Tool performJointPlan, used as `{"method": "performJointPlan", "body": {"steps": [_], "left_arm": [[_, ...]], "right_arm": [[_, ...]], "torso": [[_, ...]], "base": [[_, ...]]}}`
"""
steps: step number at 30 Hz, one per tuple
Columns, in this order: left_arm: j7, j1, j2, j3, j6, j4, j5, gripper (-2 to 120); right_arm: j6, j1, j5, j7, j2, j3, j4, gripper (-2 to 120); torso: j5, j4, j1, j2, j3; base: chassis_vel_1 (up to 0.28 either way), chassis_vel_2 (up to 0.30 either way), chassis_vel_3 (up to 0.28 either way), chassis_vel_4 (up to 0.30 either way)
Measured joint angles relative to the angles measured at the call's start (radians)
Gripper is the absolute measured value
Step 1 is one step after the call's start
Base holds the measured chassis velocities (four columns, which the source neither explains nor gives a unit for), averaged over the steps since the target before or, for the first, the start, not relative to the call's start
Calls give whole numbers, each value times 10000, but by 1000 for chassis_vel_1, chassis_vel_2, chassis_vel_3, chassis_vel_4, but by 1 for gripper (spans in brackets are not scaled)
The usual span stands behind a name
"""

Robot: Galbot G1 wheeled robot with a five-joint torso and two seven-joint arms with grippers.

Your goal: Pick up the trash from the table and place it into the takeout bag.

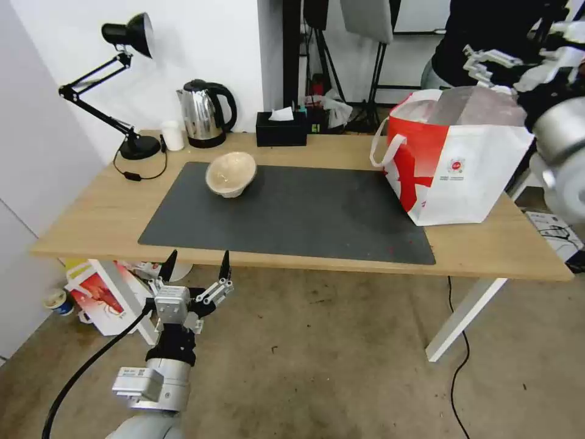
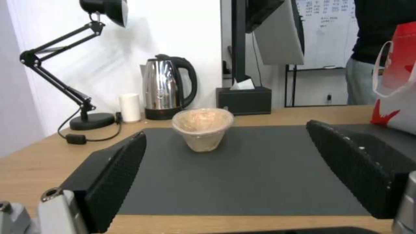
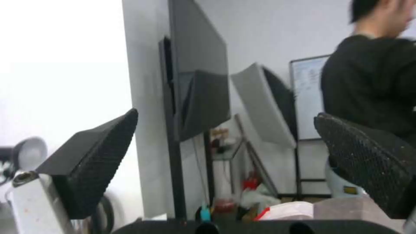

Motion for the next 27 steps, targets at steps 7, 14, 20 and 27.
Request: {"method": "performJointPlan", "body": {"steps": [7, 14, 20, 27], "left_arm": [[-10, -65, 5, -133, 1, 0, -140, 93], [-1, -99, 6, -128, -9, 3, -168, 93], [6, -123, -1, -92, -7, 4, -166, 93], [40, -179, 6, -104, 10, -6, -165, 93]], "right_arm": [[584, -3624, -3219, 262, 1794, 1540, 1896, 100], [1346, -5848, -5582, -218, 3496, 1606, 2710, 100], [1580, -6740, -6981, -345, 4484, 1251, 2863, 100], [1664, -8774, -10049, 16, 6246, -76, 2848, 100]], "torso": [[9, -5, 0, 1, 0], [-3, -5, 0, 2, -1], [2, -2, 0, 1, 0], [-1, -3, 0, 1, 1]], "base": [[0, 0, 0, 0], [0, 0, 0, 0], [0, 0, 0, 0], [0, 0, 0, 0]]}}
